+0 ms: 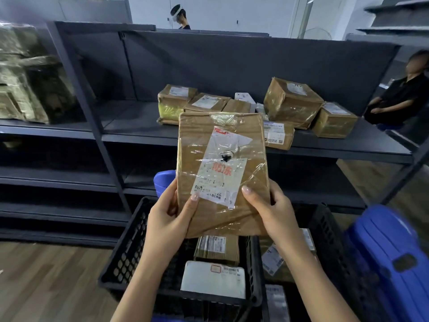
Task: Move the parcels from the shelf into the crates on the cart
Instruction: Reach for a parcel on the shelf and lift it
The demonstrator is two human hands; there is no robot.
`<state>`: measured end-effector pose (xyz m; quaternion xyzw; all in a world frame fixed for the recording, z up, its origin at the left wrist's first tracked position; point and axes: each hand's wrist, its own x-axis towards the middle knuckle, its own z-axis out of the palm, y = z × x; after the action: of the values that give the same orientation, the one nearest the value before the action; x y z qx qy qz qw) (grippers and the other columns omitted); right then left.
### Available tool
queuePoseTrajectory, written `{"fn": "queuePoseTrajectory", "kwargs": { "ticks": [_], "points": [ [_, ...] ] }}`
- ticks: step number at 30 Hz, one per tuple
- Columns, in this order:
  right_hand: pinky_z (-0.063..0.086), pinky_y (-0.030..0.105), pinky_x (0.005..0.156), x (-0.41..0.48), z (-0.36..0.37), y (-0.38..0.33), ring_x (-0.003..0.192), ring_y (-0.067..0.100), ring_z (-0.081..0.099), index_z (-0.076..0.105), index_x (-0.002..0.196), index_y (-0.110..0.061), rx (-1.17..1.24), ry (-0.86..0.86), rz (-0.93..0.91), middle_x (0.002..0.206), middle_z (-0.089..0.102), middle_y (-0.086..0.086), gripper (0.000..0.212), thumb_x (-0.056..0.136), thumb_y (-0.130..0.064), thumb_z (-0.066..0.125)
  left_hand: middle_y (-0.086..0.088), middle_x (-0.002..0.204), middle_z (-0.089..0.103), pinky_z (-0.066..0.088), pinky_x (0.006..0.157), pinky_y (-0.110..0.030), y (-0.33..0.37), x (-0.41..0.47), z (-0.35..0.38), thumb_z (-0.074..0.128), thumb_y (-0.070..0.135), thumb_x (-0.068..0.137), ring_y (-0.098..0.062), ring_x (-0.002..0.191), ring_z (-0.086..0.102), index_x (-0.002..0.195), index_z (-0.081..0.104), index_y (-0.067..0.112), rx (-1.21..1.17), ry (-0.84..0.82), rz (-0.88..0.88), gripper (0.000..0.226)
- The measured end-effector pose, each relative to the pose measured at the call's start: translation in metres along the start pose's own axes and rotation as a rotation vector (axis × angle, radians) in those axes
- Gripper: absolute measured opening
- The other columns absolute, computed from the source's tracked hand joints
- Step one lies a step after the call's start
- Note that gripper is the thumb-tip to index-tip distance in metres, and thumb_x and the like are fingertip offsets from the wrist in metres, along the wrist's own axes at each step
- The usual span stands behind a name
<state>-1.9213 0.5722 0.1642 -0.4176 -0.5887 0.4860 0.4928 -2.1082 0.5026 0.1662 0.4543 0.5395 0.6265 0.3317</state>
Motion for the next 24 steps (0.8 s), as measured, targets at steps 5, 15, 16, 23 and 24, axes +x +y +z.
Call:
{"fn": "queuePoseTrajectory", "kwargs": {
  "ticks": [5,15,16,23,24],
  "points": [
    [0.056,0.027,0.084,0.004,0.02,0.005,0.096,-0.002,0.067,0.053,0.129,-0.042,-0.06,0.02,-0.04,0.105,0.069,-0.024,0.065,0.069,-0.06,0.07,0.009,0.108,0.073,0.055,0.089,-0.043,-0.012,0.008,-0.017,0.065,0.04,0.083,-0.011,0.102,0.069,0.121,0.062,0.038,-0.018,-0.005,-0.001,0.038],
    [0.052,0.036,0.094,0.006,0.102,0.017,0.104,-0.001,0.063,0.06,0.105,-0.054,-0.142,0.143,-0.005,0.113,0.066,-0.02,0.033,0.073,-0.06,0.068,0.009,0.109,0.073,0.055,0.09,-0.037,-0.034,0.051,-0.095,0.064,0.037,0.087,-0.011,0.104,0.068,0.126,0.063,0.028,0.025,-0.104,-0.035,0.04],
    [0.053,0.036,0.094,0.006,0.113,0.02,0.102,-0.002,0.064,0.06,0.104,-0.055,-0.138,0.153,0.005,0.11,0.068,-0.021,0.031,0.075,-0.057,0.069,0.009,0.109,0.073,0.056,0.089,-0.033,-0.036,0.057,-0.105,0.064,0.035,0.088,-0.01,0.104,0.068,0.127,0.062,0.026,0.04,-0.119,-0.039,0.04],
    [0.048,0.04,0.1,0.01,0.184,0.055,0.111,0.005,0.062,0.053,0.133,-0.037,-0.124,0.233,0.142,0.117,0.067,-0.018,0.054,0.082,-0.045,0.07,0.016,0.104,0.069,0.053,0.083,-0.021,-0.068,0.093,-0.167,0.064,0.035,0.09,0.001,0.097,0.064,0.108,0.065,0.045,0.268,-0.202,-0.075,0.021],
    [0.048,0.04,0.101,0.011,0.19,0.061,0.113,0.006,0.061,0.052,0.134,-0.037,-0.133,0.233,0.17,0.12,0.066,-0.017,0.055,0.082,-0.046,0.069,0.018,0.101,0.067,0.051,0.082,-0.019,-0.075,0.097,-0.172,0.064,0.036,0.09,0.001,0.096,0.062,0.1,0.062,0.053,0.32,-0.213,-0.071,0.021]
  ]
}}
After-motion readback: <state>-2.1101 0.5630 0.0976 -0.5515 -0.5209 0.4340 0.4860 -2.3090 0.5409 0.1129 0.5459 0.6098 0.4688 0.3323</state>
